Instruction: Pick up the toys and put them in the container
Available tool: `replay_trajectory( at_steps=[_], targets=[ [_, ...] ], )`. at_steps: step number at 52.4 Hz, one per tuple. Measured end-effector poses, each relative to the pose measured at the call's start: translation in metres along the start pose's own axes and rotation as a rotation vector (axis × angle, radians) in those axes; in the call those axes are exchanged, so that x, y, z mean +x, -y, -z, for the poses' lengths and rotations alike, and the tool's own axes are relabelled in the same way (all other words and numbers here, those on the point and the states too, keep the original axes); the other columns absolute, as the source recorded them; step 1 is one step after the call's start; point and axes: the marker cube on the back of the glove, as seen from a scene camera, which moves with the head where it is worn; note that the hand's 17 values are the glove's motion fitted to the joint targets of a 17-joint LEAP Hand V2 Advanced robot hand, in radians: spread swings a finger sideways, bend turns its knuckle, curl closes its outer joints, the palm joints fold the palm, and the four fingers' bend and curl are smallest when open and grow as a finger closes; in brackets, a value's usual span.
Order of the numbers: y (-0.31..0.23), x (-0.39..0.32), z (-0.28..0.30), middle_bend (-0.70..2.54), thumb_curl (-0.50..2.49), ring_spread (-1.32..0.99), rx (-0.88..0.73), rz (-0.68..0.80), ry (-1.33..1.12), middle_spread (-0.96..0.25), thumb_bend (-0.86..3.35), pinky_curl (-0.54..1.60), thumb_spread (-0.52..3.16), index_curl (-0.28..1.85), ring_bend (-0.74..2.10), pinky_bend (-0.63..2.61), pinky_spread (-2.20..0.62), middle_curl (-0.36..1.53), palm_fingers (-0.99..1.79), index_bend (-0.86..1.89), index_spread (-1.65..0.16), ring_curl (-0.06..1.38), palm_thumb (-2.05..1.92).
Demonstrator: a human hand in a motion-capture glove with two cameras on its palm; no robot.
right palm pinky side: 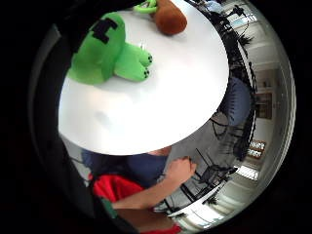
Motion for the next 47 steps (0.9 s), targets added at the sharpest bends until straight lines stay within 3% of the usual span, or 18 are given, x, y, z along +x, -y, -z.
replay_trajectory(
  at_steps=[8,18,41,47],
  targets=[
    [0.001,0.001,0.003,0.18,0.08,-0.19,0.002,-0.006,0.005,-0.15,0.06,0.13,0.89,0.13,0.21,0.36,-0.01,0.07,0.12,0.29,-0.28,0.07,0.09],
    [-0.003,0.001,0.004,0.18,0.15,-0.25,-0.006,-0.001,0.015,-0.18,0.03,0.19,1.16,0.19,0.23,0.37,-0.01,0.13,0.09,0.29,-0.35,0.11,0.07],
    [0.043,0.018,0.004,0.19,0.24,-0.28,-0.053,-0.018,-0.017,-0.2,-0.01,0.27,1.28,0.29,0.24,0.41,-0.01,0.22,0.03,0.25,-0.38,0.19,0.05],
    [0.073,0.014,-0.007,0.14,0.26,-0.24,-0.101,-0.036,-0.062,-0.18,-0.04,0.32,1.21,0.27,0.2,0.6,0.03,0.22,-0.04,0.14,-0.39,0.19,-0.01]
  ],
)
